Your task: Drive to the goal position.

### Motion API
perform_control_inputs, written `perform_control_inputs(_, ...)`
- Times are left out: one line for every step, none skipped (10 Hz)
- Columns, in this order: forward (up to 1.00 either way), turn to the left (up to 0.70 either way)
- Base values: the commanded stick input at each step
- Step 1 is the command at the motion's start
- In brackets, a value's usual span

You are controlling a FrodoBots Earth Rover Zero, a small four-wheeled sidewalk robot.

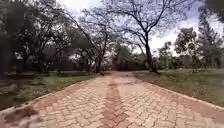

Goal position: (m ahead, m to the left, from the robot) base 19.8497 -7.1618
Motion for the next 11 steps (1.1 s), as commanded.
perform_control_inputs(0.70,0.00)
perform_control_inputs(0.70,0.00)
perform_control_inputs(0.70,0.00)
perform_control_inputs(0.70,0.00)
perform_control_inputs(0.70,0.00)
perform_control_inputs(0.70,0.00)
perform_control_inputs(0.70,0.00)
perform_control_inputs(0.70,0.00)
perform_control_inputs(0.70,0.00)
perform_control_inputs(0.70,0.00)
perform_control_inputs(0.70,0.00)
